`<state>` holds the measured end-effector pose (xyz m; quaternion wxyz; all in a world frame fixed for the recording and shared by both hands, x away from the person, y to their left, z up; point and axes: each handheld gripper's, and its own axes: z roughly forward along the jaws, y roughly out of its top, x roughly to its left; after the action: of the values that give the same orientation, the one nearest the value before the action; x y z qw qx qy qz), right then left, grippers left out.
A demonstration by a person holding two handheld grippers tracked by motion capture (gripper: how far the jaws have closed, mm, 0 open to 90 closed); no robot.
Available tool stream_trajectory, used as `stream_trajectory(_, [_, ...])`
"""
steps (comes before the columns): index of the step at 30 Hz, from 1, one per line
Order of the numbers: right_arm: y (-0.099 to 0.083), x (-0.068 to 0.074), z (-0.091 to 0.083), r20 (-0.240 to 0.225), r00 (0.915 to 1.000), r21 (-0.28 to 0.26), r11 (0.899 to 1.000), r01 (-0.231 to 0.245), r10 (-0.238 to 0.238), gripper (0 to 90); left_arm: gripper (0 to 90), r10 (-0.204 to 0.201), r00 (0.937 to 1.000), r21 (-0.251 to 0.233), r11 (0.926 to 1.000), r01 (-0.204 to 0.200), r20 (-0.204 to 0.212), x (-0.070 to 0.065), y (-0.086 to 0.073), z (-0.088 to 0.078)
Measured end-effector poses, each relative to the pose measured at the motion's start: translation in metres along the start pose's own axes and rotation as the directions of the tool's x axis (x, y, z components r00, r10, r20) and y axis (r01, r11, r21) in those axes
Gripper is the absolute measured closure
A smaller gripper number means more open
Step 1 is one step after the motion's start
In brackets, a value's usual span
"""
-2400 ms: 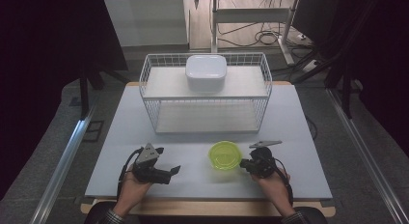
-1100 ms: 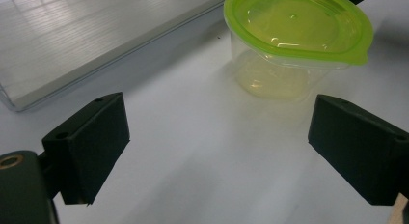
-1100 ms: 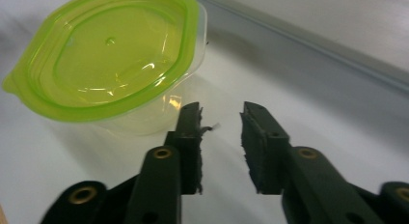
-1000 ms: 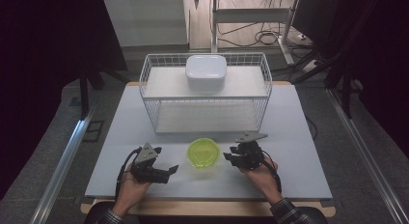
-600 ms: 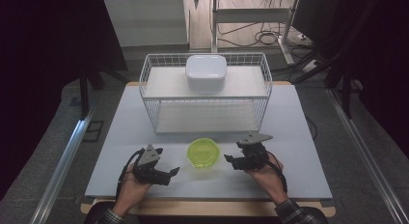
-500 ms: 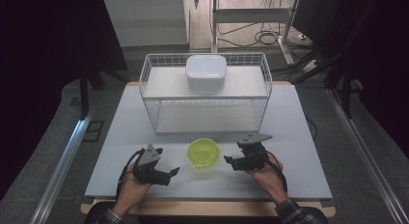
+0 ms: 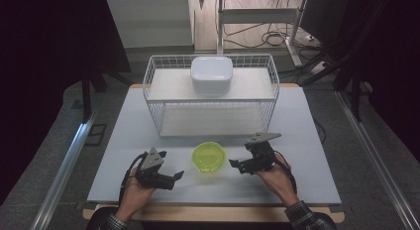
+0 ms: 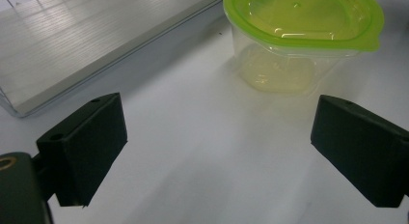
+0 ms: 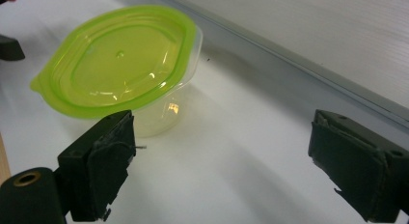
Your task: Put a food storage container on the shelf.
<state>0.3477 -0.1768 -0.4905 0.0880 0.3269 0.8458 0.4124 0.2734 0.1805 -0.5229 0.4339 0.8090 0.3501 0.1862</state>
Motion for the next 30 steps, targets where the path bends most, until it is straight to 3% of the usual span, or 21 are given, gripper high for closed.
stream_trajectory(4, [0.007,-0.005,-0.001,-0.05,0.9982,0.006,0.999,-0.032,0.033,5.6,5.3,0.008,0.9999,0.004,1.0,-0.008,-0.008,0.0,0.0,0.0])
stream_trajectory(8, [0.015,-0.009,-0.002,-0.067,0.9948,-0.003,0.997,-0.077,0.077,6.2,5.2,0.008,0.9999,0.004,1.0,-0.008,-0.012,0.0,0.001,0.0])
stream_trajectory(13, [0.025,-0.013,0.0,-0.084,0.9888,0.032,0.992,-0.121,0.123,16.4,5.2,0.007,0.9999,0.004,1.0,-0.007,-0.015,0.0,0.001,-0.001])
stream_trajectory(19, [0.035,-0.018,0.011,-0.163,0.9726,0.051,0.986,-0.16,0.166,31.9,5.2,0.011,0.9998,0.006,0.9999,-0.01,-0.014,0.0,0.0,0.0])
stream_trajectory(22, [0.039,-0.02,0.021,-0.208,0.958,0.065,0.98,-0.189,0.198,37.6,5.2,0.017,0.9998,0.007,0.9998,-0.017,-0.013,-0.001,0.001,0.0])
stream_trajectory(30, [0.044,-0.025,0.047,-0.269,0.9246,0.129,0.961,-0.243,0.27,51.4,5.2,0.029,0.9995,0.012,0.9995,-0.029,-0.013,-0.002,0.001,0.0])
